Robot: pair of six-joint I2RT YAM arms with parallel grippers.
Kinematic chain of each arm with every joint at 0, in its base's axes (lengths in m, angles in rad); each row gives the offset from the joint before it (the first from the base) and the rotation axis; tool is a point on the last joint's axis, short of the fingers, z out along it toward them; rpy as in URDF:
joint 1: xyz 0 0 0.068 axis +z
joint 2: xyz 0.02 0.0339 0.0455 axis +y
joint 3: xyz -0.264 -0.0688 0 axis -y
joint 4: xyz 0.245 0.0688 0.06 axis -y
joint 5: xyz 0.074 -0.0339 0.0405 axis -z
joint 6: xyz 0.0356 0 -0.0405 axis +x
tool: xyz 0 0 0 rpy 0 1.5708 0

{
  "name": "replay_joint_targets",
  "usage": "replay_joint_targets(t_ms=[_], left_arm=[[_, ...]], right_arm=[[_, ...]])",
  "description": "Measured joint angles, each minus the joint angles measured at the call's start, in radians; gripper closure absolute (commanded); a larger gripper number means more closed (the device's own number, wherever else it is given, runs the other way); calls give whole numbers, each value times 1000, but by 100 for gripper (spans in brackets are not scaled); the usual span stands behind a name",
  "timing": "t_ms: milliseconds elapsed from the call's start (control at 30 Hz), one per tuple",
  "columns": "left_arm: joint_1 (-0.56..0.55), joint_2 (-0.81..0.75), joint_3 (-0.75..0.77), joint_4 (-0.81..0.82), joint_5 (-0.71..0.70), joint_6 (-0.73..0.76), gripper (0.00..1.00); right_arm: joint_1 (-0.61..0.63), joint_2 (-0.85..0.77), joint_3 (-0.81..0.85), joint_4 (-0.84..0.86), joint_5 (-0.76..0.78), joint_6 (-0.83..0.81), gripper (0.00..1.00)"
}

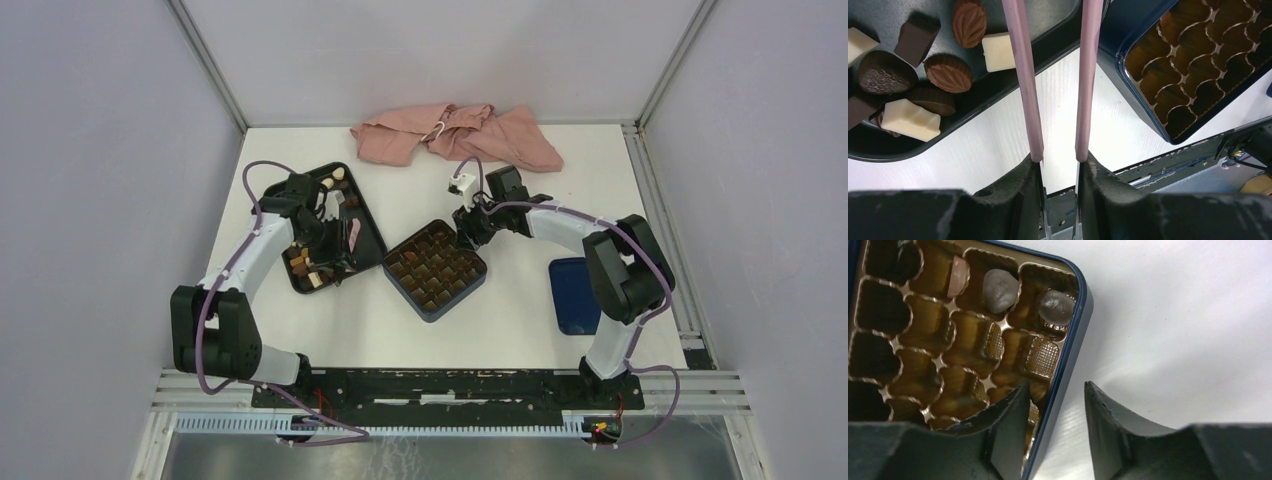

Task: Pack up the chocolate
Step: Adjust the packing box at the center of the board.

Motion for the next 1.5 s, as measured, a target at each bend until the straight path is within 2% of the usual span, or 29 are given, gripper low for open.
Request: replay_joint_targets(t_ms=[300,400,533,700,767,867,933,1000,1033,1133,1333,1500], left_arm=[[0,-55,-37,6,5,-1,97],[-7,-66,-40,6,5,-9,97],[-45,-78,-40,14,10,-16,97],[-137,-87,-40,49,29,-75,97],[-171,-87,-40,60,31,-94,97],[-220,-74,-34,77,31,-115,97],[-251,-51,-21,86,30,-132,97],[-279,-26,-6,95,30,-149,97],[-295,-16,2,97,29,-155,97],[-341,-5,17,98,28,-173,97],[-402,-7,21,77,25,-206,97],[-449,-28,21,45,20,-236,97]], right_arm=[[19,27,4,57,74,164,82],[19,27,-2,87,113,212,89],[19,-21,-74,154,178,275,90],[19,-153,-247,238,293,396,90],[19,-229,-337,271,342,460,88],[14,-290,-404,285,377,538,75],[7,-299,-428,318,365,593,68],[1,-301,-444,341,338,630,65],[-2,-301,-450,347,325,644,60],[-4,-301,-459,358,291,660,55],[-50,-305,-457,374,190,593,34],[-111,-306,-377,301,41,385,33]])
